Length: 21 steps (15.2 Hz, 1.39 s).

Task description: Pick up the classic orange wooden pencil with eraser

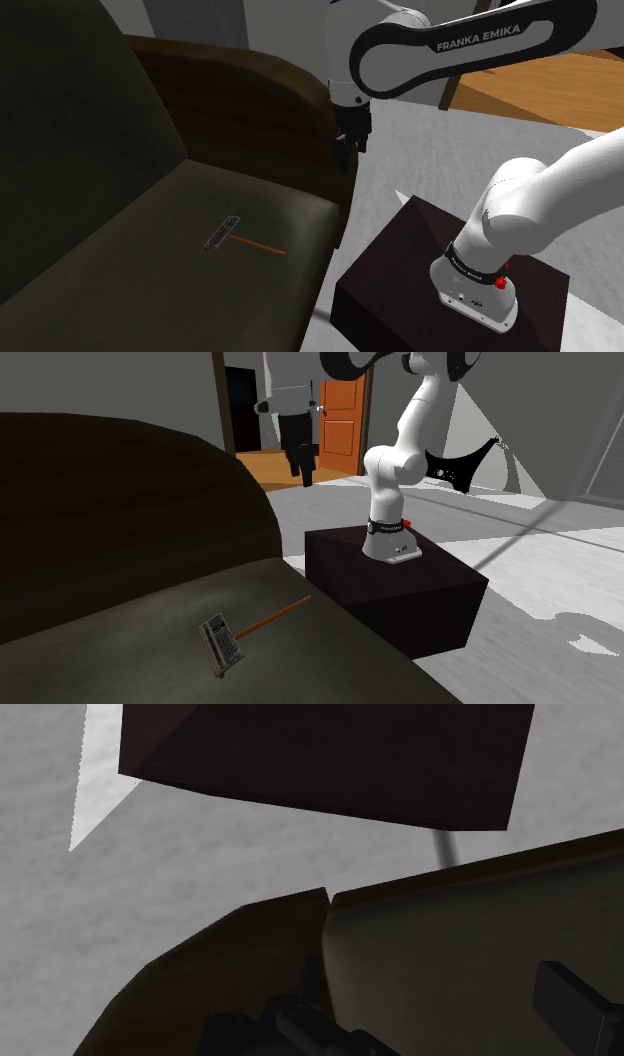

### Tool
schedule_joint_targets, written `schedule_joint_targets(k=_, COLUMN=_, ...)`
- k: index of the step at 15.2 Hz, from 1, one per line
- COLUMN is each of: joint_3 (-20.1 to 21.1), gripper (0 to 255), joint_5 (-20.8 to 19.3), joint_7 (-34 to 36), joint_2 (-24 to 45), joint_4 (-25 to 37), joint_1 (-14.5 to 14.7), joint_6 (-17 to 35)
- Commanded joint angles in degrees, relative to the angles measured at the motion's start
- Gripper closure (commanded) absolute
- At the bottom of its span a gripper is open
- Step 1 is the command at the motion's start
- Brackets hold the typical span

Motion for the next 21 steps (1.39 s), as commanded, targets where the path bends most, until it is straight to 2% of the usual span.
schedule_joint_targets(k=1, joint_3=2.36, gripper=0, joint_5=-0.02, joint_7=1.83, joint_2=3.1, joint_4=1.02, joint_1=0.79, joint_6=2.45)
schedule_joint_targets(k=6, joint_3=7.91, gripper=0, joint_5=-1.93, joint_7=6.67, joint_2=11.93, joint_4=4.27, joint_1=2.1, joint_6=8.39)
schedule_joint_targets(k=10, joint_3=12.03, gripper=0, joint_5=-5.45, joint_7=11.38, joint_2=19.88, joint_4=8.02, joint_1=2.93, joint_6=12.21)
schedule_joint_targets(k=16, joint_3=16.65, gripper=0, joint_5=-14.21, joint_7=19.83, joint_2=33.23, joint_4=15.63, joint_1=5.09, joint_6=15.55)
schedule_joint_targets(k=21, joint_3=17.7, gripper=0, joint_5=-23.01, joint_7=26.64, joint_2=45.05, joint_4=23.87, joint_1=9.35, joint_6=15.68)
